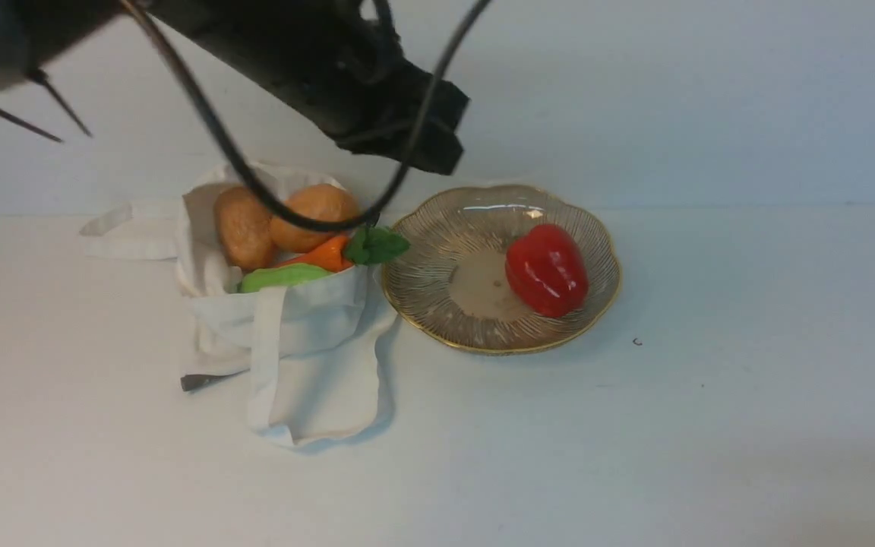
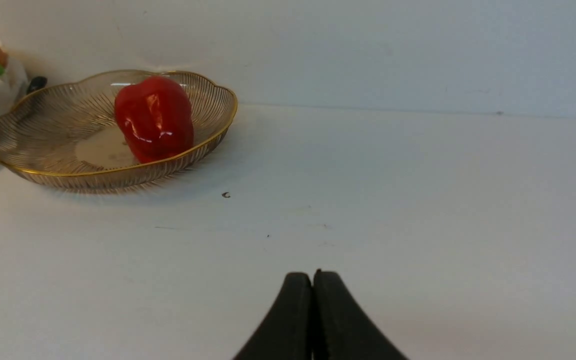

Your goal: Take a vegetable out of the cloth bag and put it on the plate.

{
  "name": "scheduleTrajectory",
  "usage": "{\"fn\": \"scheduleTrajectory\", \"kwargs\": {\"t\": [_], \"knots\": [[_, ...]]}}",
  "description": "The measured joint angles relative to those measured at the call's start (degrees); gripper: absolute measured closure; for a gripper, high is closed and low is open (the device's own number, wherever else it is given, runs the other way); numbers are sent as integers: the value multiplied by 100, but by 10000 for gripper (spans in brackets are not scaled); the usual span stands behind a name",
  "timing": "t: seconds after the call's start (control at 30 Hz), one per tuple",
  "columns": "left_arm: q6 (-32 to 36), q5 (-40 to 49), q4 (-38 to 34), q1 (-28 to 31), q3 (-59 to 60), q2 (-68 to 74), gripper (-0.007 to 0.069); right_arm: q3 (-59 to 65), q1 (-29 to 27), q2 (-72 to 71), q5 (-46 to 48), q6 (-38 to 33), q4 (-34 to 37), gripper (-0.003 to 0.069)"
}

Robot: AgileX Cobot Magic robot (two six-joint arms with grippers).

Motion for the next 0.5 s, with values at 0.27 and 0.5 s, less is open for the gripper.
{"fn": "scheduleTrajectory", "kwargs": {"t": [0.27, 0.5], "knots": [[-212, 198, 1386, 141, 870, -1617, 629, 0, 0, 0, 5, 0, 0, 673], [130, -1184, 899, 146, 4057, -3581, 629, 0, 0, 0, 5, 0, 0, 673]]}}
